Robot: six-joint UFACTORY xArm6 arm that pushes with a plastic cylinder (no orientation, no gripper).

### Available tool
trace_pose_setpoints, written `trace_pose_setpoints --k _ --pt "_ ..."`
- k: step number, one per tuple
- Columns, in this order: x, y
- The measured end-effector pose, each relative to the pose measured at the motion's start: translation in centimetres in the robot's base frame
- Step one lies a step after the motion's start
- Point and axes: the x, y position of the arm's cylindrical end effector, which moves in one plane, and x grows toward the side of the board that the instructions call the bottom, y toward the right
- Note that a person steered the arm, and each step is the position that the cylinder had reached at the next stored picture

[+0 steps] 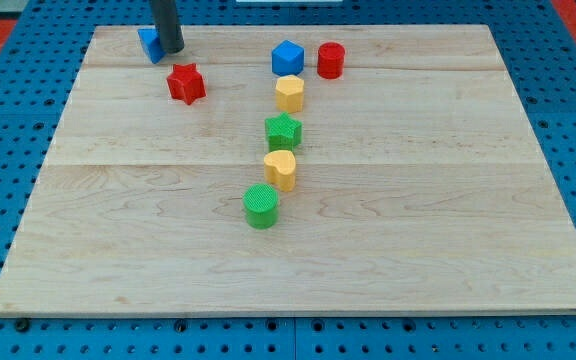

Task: Move the blue triangle to the top left of the board

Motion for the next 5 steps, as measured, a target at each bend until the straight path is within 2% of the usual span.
trace_pose_setpoints --k 1,2,5 --pt "-0.8 0.9" --pt "-0.8 -1.5" --pt "-0.3 0.2"
